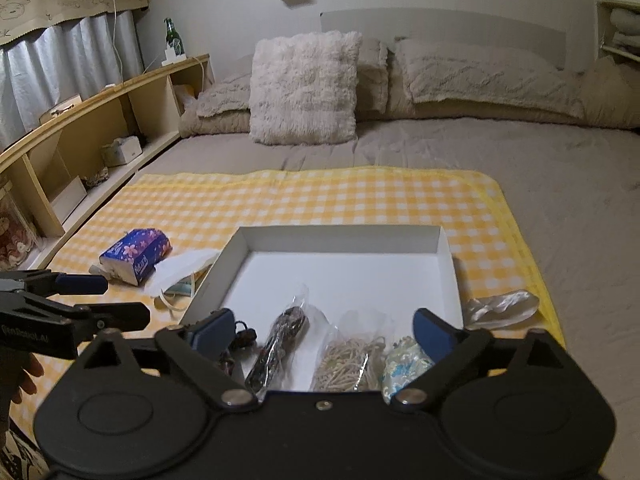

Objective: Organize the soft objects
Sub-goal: 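Open both tools and lift them away from the tray, then grasp the blue Natural tissue pack with the left tool while the right tool grasps the white mask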

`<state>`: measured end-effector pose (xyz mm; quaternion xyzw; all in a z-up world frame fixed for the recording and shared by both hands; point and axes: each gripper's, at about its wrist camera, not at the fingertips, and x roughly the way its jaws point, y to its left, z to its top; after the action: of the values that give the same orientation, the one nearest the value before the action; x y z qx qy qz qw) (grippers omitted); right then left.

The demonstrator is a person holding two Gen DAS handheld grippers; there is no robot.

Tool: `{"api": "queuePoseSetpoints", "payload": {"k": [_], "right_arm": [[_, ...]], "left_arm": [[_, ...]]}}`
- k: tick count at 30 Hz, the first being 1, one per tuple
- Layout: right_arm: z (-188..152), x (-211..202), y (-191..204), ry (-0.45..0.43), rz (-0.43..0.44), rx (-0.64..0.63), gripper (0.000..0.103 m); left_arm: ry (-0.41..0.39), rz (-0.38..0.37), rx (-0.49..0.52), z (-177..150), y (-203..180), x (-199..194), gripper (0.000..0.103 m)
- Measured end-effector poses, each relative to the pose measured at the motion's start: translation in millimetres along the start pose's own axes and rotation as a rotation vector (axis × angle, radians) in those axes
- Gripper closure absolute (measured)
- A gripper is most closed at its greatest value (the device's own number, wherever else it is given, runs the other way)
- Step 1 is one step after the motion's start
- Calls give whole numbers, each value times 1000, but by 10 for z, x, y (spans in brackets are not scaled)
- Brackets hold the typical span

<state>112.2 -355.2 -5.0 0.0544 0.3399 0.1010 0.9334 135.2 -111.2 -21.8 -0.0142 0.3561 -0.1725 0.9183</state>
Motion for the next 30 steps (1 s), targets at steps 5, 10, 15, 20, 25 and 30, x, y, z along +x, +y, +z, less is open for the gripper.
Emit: {"api": "queuePoseSetpoints", "payload": {"k": [5, 10, 15, 20, 25, 30], "right_arm": [[6, -45, 44, -26, -7, -12, 0], [16, -33, 88, -40, -20, -13, 0], [125, 52, 197, -61, -40, -13, 0], [245, 226, 333, -54, -30, -20, 0], [367, 409, 501, -55, -16, -31, 0], [451, 552, 644, -57, 7, -42, 0]], "left_arm": [[-26, 16, 10, 8, 29, -43, 0], [-40, 14, -2, 28, 139, -61, 0], [-78, 19, -14, 110, 299, -118, 0], [-132, 45, -58, 220, 566, -240, 0], [-159, 99, -110, 331, 908, -363, 0], [-179, 164, -145, 384, 1238, -481, 0]]}}
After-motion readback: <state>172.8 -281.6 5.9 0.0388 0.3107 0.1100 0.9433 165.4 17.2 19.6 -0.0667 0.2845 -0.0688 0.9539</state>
